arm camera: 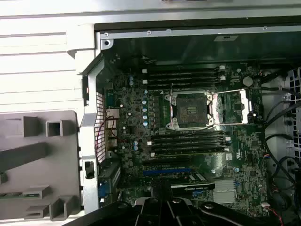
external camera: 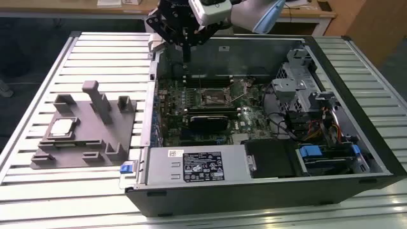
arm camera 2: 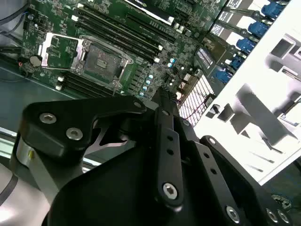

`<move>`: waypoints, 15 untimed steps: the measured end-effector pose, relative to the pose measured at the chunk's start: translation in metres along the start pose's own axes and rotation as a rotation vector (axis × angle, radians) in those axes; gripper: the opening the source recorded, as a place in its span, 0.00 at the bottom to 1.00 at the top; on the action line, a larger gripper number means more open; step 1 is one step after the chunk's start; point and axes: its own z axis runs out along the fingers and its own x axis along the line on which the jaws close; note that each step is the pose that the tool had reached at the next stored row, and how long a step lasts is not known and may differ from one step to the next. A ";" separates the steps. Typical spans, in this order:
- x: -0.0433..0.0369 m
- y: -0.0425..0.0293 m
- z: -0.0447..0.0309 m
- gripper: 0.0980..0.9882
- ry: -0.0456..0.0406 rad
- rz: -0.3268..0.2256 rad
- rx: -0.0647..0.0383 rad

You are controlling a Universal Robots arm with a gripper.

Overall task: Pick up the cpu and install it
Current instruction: 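Reach for the cpu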

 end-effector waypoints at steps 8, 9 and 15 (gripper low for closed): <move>0.0002 0.0000 0.0000 0.01 0.0000 0.000 0.000; 0.0004 0.0000 0.0000 0.01 -0.0001 0.000 0.000; 0.0043 -0.0003 -0.0002 0.01 0.0000 0.000 0.000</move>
